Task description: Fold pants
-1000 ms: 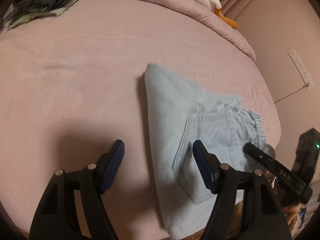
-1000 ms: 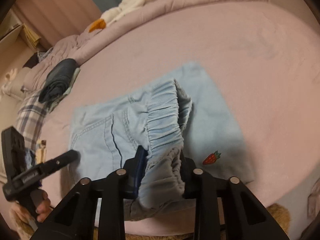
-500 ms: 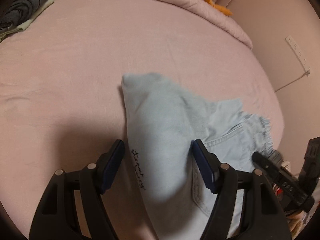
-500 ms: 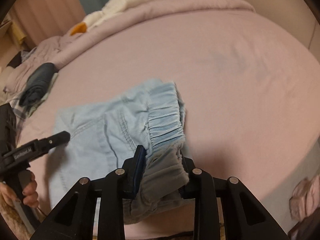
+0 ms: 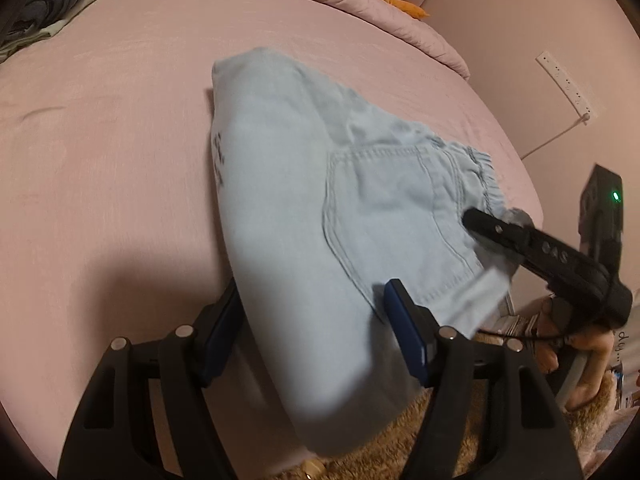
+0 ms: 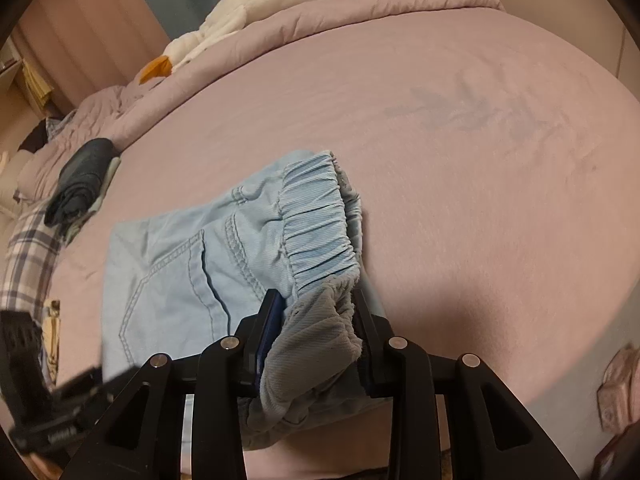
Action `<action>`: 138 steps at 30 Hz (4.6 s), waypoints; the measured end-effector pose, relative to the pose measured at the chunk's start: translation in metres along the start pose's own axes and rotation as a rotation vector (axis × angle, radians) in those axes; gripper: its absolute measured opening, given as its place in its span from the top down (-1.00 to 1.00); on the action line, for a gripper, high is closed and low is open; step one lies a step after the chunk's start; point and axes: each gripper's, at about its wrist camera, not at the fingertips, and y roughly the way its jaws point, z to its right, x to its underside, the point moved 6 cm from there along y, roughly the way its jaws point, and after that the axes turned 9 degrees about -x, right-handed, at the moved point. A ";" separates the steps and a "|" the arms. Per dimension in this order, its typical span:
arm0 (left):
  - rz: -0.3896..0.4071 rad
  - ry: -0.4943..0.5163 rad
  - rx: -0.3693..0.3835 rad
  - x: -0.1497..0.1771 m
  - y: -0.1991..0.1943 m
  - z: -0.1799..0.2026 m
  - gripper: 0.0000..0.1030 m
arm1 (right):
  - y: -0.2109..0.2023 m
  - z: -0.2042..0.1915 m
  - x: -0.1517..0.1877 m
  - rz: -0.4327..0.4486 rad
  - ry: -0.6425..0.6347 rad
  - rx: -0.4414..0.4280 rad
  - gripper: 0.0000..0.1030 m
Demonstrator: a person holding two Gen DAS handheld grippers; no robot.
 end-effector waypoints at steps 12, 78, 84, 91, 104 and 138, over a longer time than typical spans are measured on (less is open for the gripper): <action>-0.082 -0.067 0.077 0.004 -0.015 0.009 0.36 | -0.008 -0.003 -0.002 0.001 -0.008 0.016 0.28; -0.035 -0.181 0.090 -0.029 0.006 -0.017 -0.58 | -0.004 0.001 -0.012 -0.038 0.027 -0.064 -0.69; -0.011 -0.128 0.069 -0.038 0.016 -0.005 -0.41 | 0.030 -0.003 -0.007 -0.106 0.021 -0.117 -0.69; 0.013 -0.134 0.017 -0.046 0.020 -0.002 0.58 | 0.037 -0.025 -0.007 -0.089 -0.017 -0.158 -0.03; 0.142 -0.109 -0.061 -0.057 -0.066 -0.022 0.74 | -0.002 -0.117 -0.007 -0.017 -0.224 -0.158 0.27; 0.245 -0.100 -0.227 -0.122 -0.074 -0.083 0.73 | 0.046 -0.187 -0.045 -0.027 -0.350 -0.111 0.26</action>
